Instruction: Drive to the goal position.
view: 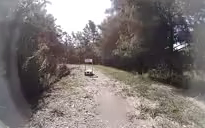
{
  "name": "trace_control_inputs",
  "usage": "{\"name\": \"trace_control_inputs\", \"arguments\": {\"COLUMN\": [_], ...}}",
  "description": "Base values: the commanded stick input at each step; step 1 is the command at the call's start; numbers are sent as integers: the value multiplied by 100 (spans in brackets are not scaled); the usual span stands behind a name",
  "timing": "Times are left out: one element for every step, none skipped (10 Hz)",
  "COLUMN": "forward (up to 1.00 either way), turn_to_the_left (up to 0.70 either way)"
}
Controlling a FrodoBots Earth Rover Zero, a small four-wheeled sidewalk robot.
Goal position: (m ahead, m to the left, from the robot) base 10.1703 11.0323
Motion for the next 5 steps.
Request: {"name": "trace_control_inputs", "arguments": {"forward": [0,0,0,0,9], "turn_to_the_left": [0,0,0,0,0]}}
